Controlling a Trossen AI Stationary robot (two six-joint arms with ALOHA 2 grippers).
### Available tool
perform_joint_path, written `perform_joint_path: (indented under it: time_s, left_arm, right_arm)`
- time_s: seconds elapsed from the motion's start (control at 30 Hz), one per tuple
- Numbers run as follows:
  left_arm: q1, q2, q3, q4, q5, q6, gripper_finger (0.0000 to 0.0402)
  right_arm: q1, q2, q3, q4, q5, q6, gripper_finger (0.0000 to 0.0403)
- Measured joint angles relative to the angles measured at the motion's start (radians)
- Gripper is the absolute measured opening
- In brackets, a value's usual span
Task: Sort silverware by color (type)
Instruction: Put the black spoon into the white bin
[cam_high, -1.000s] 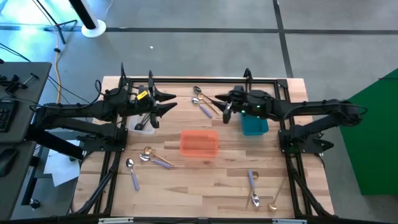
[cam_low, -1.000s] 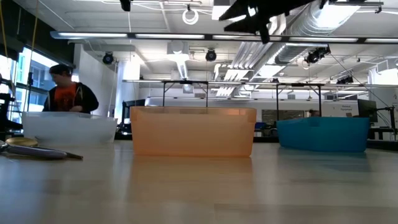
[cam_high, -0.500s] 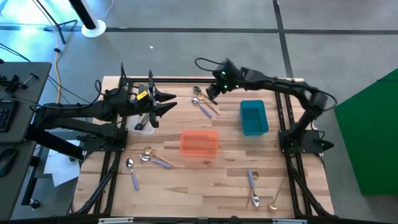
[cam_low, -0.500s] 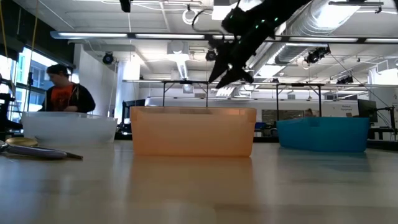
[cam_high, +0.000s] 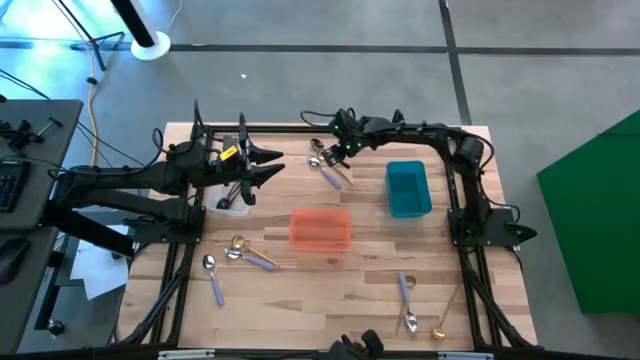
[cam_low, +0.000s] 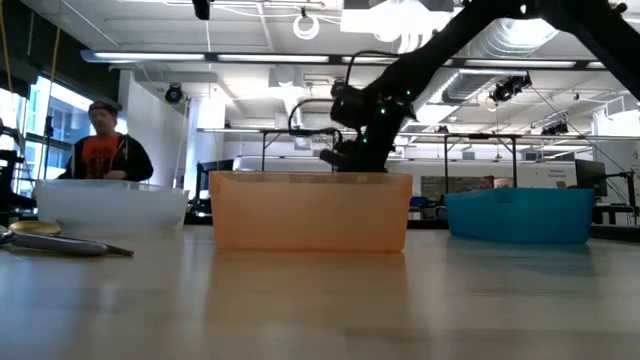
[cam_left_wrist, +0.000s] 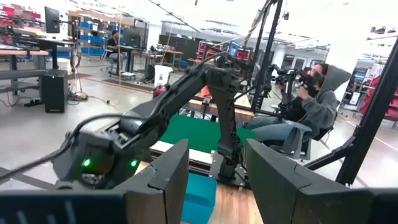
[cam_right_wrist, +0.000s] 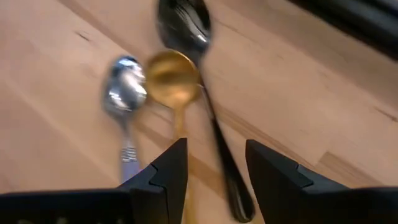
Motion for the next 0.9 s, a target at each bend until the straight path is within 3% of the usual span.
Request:
perform_joint_path:
  time_s: [0.37,0.6,0.9]
  left_arm:
    - [0.0,0.0,0.0,0.0,-0.001,-0.001,0.0146]
    - [0.0,0.0,0.0,0.0,-0.001,-0.002,0.0146]
    - [0.0,0.0,0.0,0.0,-0.001,-0.002,0.0146]
  right_arm:
    - [0.013,0.056,-0.002,-0.005,-0.007,-0.021,0.0146]
    - [0.013,0.061,-0.001,-0.018,0.09,-0.038,0.0146]
    - [0.014,0.06,-0.001,-0.072,0.097,-0.08,0.0125]
